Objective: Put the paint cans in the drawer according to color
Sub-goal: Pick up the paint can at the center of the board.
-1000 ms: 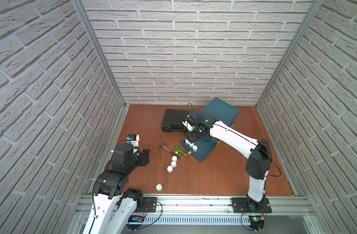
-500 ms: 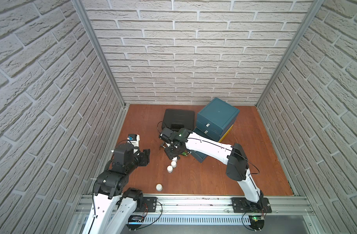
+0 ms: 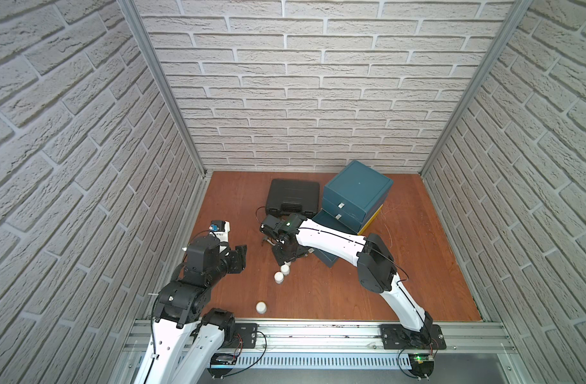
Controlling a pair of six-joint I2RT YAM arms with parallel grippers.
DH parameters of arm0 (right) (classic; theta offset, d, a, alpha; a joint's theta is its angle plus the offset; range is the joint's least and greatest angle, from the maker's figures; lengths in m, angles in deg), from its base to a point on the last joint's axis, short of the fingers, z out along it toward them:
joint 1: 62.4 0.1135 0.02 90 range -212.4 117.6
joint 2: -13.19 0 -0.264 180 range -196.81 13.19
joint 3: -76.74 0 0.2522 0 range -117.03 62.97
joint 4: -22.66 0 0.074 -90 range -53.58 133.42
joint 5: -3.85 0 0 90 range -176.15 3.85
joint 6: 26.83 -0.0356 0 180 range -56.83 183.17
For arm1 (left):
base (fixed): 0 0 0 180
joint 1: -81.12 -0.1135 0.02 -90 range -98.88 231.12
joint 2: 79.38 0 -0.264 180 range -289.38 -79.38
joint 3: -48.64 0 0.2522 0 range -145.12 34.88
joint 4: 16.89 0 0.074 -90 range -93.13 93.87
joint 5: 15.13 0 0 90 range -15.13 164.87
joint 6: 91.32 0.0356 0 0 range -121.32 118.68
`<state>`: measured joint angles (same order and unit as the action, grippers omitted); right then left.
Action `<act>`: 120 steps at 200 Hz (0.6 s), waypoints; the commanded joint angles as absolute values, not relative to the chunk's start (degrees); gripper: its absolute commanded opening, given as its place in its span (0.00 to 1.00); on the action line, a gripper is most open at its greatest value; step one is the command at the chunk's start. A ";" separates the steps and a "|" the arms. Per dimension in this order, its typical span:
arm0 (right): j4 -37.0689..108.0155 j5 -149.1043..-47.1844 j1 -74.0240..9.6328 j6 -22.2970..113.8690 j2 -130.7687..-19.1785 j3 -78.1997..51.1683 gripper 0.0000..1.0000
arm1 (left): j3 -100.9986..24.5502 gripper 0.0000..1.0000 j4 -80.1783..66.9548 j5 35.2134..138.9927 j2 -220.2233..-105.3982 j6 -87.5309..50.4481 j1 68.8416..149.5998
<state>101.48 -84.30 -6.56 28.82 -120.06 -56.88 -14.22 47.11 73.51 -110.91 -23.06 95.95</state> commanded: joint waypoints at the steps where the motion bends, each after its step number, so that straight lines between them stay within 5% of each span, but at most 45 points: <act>1: 101.72 -83.77 -6.76 27.66 -122.09 -58.25 0.57 | -13.64 0.63 46.88 72.61 -110.36 -23.65 96.46; 120: 101.15 -84.03 -7.69 29.24 -125.58 -60.48 0.46 | -13.77 0.63 47.08 72.03 -110.41 -23.82 97.12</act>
<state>101.13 -84.25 -7.35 29.06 -124.32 -59.09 -14.22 47.52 72.52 -110.71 -23.52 96.94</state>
